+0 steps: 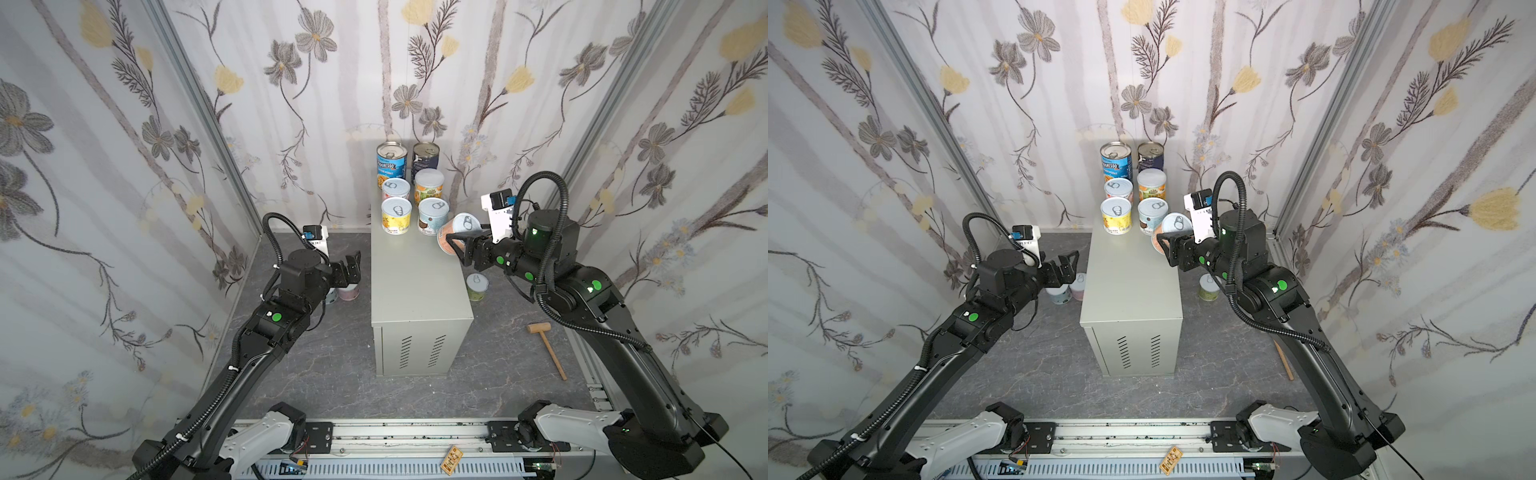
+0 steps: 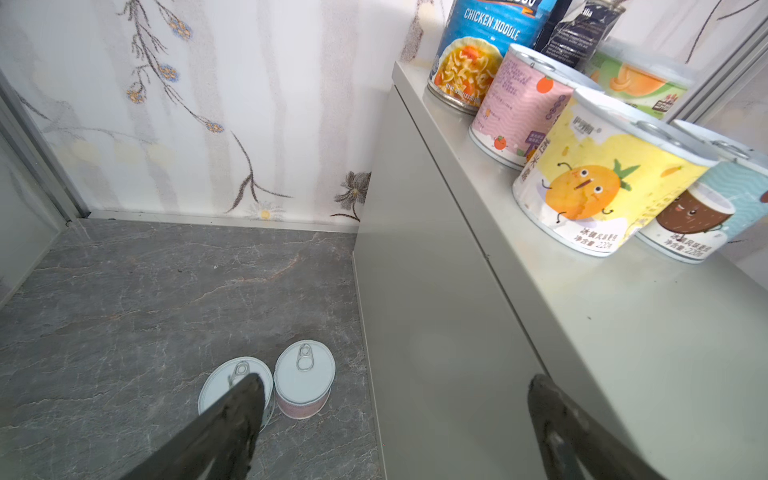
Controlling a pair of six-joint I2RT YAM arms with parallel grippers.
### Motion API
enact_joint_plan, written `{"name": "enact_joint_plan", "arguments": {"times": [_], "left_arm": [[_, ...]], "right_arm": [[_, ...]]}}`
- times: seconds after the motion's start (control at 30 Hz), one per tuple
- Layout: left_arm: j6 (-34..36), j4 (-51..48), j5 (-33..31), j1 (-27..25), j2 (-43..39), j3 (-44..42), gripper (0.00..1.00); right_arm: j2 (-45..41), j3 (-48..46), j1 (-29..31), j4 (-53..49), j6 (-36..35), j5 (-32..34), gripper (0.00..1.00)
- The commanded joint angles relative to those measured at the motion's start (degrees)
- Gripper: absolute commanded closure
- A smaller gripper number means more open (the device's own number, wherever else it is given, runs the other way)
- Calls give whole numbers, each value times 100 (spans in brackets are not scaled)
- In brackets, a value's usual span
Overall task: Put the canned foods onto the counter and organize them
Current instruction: 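Raise the held can above the cabinet top with the right gripper, then lower the held can onto the cabinet top in front of the light-blue can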
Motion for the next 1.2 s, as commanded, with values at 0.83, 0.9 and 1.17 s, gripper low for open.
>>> {"name": "enact_joint_plan", "arguments": {"times": [0.83, 0.9, 1.17], "left_arm": [[118, -84, 369, -2, -18, -102, 0], [118, -84, 367, 0, -20, -111, 0], [127, -106, 323, 0, -14, -133, 0]], "right_arm": [[1388, 1726, 685, -1568, -427, 983, 38], [1452, 1810, 718, -1651, -440, 1090, 37], [1586, 1898, 778, -1749, -455, 1184, 32]]}}
